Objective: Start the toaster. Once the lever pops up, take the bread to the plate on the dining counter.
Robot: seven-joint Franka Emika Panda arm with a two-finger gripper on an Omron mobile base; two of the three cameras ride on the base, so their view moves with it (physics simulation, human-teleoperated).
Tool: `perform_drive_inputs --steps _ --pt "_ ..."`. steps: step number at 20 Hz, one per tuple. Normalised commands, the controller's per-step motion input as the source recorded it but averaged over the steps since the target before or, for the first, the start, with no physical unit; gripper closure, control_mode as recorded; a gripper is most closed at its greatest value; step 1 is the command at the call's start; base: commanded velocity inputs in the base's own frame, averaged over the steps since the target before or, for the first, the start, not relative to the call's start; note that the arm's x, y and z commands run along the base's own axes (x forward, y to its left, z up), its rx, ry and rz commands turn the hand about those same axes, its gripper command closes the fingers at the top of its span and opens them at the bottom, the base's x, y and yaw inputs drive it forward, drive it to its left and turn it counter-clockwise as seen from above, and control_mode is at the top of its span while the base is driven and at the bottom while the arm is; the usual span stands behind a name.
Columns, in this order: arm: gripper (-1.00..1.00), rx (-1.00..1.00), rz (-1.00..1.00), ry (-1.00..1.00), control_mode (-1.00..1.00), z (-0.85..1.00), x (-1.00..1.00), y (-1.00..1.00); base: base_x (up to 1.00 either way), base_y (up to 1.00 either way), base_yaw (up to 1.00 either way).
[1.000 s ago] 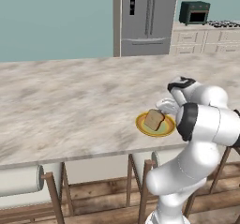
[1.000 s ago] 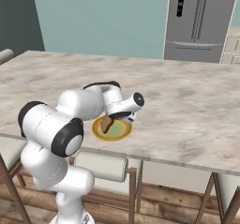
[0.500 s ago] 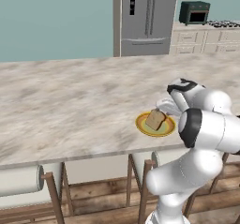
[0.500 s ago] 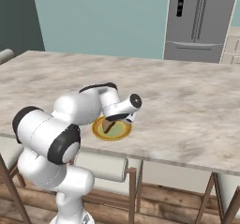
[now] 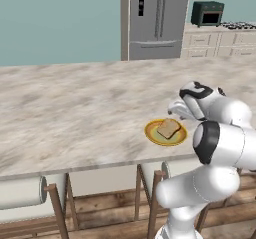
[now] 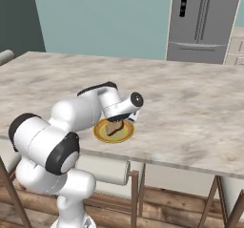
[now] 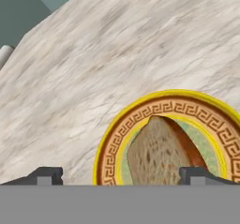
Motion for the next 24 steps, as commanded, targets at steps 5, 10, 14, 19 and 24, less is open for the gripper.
perform_drive_inputs --steps 5,10,14,19,24 --pt "-1.00 0.00 -0.07 -0.06 -1.00 0.26 0.00 -0.08 0.00 0.00 0.00" --pt "-1.00 0.00 -0.07 -0.08 -1.00 0.36 -0.24 0.00 0.00 0.00 0.00" --pt "-1.00 0.00 -0.06 -0.06 -1.00 0.39 -0.42 0.08 0.00 0.00 0.00" --pt "-1.00 0.00 -0.06 -0.05 -1.00 0.39 -0.54 0.09 0.00 0.00 0.00" --pt "-1.00 -0.02 -0.06 -0.01 -1.00 0.45 -0.53 0.12 0.00 0.00 0.00"
